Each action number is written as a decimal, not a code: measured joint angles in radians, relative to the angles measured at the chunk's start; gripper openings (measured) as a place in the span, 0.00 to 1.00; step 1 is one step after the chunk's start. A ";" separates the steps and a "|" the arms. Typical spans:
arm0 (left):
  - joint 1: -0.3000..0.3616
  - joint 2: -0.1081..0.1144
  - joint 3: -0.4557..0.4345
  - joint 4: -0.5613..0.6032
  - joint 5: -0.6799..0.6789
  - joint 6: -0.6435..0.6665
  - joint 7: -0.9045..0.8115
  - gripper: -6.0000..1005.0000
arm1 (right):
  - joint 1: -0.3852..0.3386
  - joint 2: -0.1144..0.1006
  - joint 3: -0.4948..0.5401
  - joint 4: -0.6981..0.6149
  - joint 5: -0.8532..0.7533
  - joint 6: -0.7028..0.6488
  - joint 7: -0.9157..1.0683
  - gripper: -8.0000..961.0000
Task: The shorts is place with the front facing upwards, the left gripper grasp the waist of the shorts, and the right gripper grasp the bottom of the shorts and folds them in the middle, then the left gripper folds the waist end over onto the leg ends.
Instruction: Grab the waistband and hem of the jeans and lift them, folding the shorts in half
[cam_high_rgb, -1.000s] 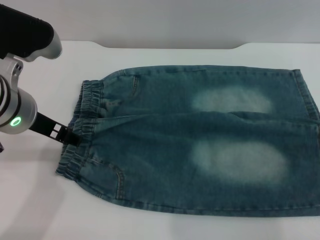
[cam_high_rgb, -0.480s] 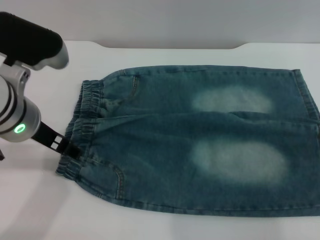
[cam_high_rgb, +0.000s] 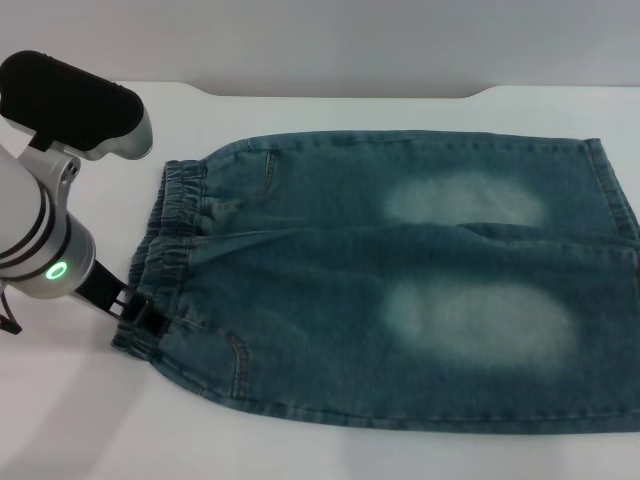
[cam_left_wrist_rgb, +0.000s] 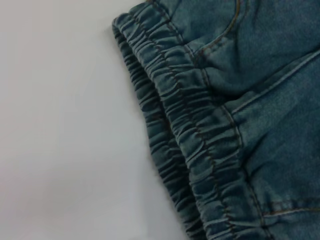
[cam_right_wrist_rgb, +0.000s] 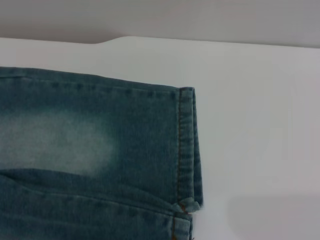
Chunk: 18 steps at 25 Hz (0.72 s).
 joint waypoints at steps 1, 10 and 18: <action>0.000 0.000 0.000 0.000 0.000 0.000 0.000 0.70 | 0.000 0.000 0.000 0.000 0.000 0.000 0.000 0.72; -0.019 -0.004 0.027 0.065 -0.005 0.015 -0.007 0.70 | -0.001 0.000 0.000 0.001 0.000 -0.005 -0.001 0.72; -0.032 -0.006 0.046 0.078 -0.006 0.023 -0.018 0.69 | 0.000 0.000 -0.005 0.002 0.000 -0.011 -0.003 0.72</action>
